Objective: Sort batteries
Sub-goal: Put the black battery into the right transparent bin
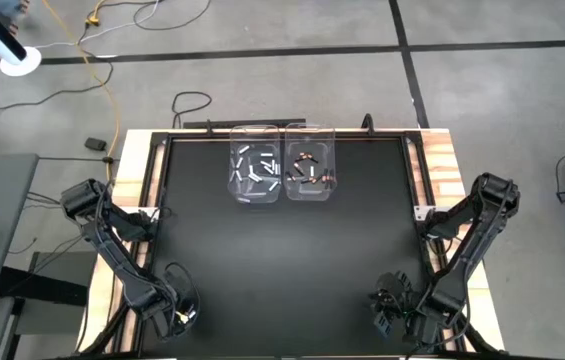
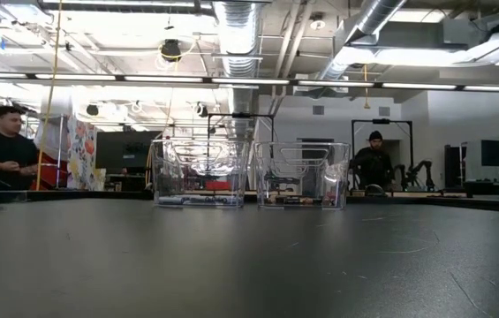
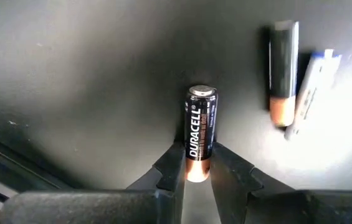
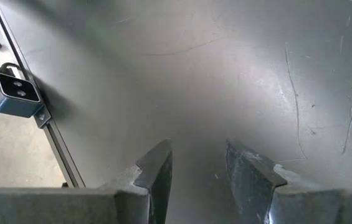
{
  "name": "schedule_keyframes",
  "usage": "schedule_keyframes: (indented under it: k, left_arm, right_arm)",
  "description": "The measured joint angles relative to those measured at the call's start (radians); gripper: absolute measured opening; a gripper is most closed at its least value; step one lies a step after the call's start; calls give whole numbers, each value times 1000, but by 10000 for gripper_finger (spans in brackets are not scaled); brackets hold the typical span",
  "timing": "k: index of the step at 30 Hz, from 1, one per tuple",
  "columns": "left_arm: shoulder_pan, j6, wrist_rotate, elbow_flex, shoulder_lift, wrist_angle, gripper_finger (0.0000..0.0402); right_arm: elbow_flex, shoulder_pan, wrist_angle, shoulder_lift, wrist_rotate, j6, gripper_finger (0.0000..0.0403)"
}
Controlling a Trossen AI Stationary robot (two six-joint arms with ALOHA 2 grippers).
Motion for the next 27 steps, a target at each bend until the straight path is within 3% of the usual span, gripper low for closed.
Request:
schedule_keyframes:
  k: [8, 12, 19, 24, 27]
  left_arm:
    - [11, -119, -92, -3, -112, -108, 57]
    - [58, -96, -202, -3, -187, -130, 57]
    - [256, 212, -357, -3, -298, -125, 57]
    - [506, 556, -352, -2, -352, -52, 57]
    - [691, 784, -292, 3, -367, 32, 57]
  right_arm:
    - [0, 2, 5, 0, 0, -23, 164]
    - [0, 0, 5, 0, 0, -24, 164]
    - [0, -6, 4, 0, 2, -26, 164]
    - [0, -36, 0, 0, 3, -50, 164]
    - [0, -64, -19, 0, 6, -49, 164]
